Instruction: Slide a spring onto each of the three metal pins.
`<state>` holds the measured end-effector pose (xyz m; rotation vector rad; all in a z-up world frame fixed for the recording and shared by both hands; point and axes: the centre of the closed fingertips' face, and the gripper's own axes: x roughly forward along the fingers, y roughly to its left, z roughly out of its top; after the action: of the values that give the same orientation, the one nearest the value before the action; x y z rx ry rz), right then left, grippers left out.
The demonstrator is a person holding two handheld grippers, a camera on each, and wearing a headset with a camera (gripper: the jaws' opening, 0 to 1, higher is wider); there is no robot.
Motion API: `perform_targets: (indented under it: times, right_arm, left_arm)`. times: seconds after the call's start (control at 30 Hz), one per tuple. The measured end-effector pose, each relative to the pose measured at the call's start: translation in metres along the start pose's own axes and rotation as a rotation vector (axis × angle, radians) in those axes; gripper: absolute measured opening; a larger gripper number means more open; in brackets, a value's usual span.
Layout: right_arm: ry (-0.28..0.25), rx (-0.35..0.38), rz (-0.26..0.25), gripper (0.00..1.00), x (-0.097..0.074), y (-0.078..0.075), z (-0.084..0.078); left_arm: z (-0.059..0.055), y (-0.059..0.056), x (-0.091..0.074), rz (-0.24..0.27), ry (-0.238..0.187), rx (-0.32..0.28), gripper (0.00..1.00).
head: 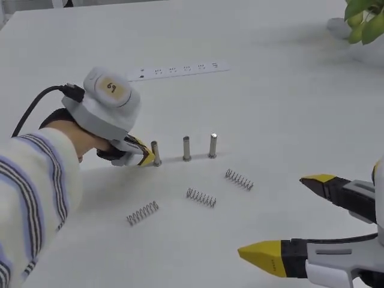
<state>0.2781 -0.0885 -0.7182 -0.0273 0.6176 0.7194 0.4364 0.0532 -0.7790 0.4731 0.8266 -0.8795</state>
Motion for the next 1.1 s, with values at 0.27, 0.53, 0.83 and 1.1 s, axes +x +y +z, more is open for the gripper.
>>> perform_targets:
  times: [0.27, 0.53, 0.83, 1.1]
  right_arm:
    - [0.004, 0.000, 0.004, 0.95, 0.001, 0.002, -0.001]
    - [0.008, -0.003, 0.011, 0.95, 0.003, 0.004, -0.003]
    - [0.002, -0.001, 0.018, 0.95, 0.002, 0.005, -0.002]
    - [0.009, -0.001, 0.026, 0.95, 0.003, 0.007, -0.003]
  left_arm:
    - [-0.011, -0.003, -0.004, -0.010, 0.013, -0.017, 0.00]
    - [-0.028, -0.003, -0.010, 0.010, 0.043, -0.041, 0.00]
    - [-0.047, -0.015, -0.026, -0.015, 0.071, -0.085, 0.00]
    - [-0.054, -0.020, -0.038, 0.006, 0.083, -0.036, 0.00]
